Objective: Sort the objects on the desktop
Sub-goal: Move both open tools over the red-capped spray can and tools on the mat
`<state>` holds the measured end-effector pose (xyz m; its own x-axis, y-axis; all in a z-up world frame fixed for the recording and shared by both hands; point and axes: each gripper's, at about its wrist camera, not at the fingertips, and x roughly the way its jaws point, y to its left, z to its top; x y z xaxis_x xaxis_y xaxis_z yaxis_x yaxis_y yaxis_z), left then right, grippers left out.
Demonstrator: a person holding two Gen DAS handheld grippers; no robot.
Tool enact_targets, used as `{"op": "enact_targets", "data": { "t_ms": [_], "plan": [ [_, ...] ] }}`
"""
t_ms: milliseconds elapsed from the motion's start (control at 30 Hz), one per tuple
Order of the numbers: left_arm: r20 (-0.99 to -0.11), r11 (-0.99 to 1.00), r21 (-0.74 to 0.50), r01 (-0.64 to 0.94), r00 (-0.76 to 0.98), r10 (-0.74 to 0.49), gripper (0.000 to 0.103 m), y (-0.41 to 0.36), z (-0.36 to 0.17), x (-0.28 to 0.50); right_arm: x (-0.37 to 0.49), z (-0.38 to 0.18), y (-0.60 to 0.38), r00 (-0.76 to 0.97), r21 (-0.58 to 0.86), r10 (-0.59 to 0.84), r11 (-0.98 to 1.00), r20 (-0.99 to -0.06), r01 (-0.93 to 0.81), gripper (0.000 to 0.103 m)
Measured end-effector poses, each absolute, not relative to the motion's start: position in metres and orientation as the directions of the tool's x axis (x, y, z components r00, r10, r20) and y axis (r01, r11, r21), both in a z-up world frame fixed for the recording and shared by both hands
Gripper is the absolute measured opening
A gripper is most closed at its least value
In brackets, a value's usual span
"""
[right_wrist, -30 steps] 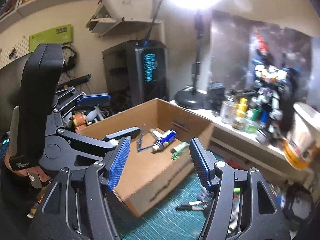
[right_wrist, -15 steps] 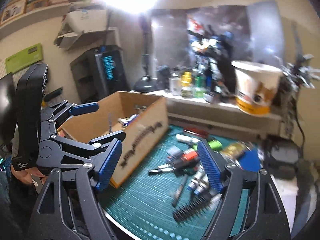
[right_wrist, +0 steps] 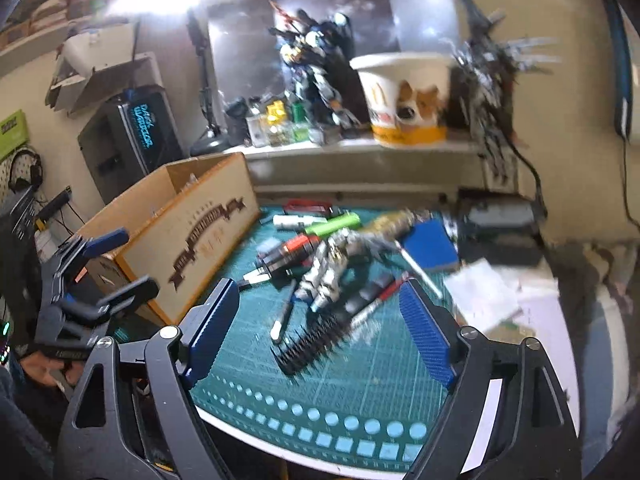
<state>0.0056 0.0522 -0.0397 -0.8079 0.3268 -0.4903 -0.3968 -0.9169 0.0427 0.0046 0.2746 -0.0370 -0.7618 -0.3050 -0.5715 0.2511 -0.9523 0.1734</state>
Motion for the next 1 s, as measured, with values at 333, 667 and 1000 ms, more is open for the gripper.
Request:
{"op": "enact_targets", "data": {
  "t_ms": [333, 667, 1000],
  "plan": [
    [-0.577, -0.916, -0.036, -0.399, -0.74, 0.345, 0.103, 0.077, -0.086, -0.006, 0.009, -0.075, 0.31, -0.736, 0.228, -0.28, -0.958, -0.617, 0.173, 0.081],
    [-0.605, -0.959, -0.092, -0.269, -0.75, 0.268, 0.103, 0.061, -0.11, -0.01, 0.001, -0.1, 0.329, -0.73, 0.252, -0.251, -0.961, -0.636, 0.11, 0.081],
    [-0.577, -0.968, -0.046, -0.246, -0.785, 0.227, 0.103, 0.057, -0.106, -0.029, -0.005, -0.106, 0.319, -0.725, 0.24, -0.254, -0.963, -0.641, 0.125, 0.081]
  ]
}}
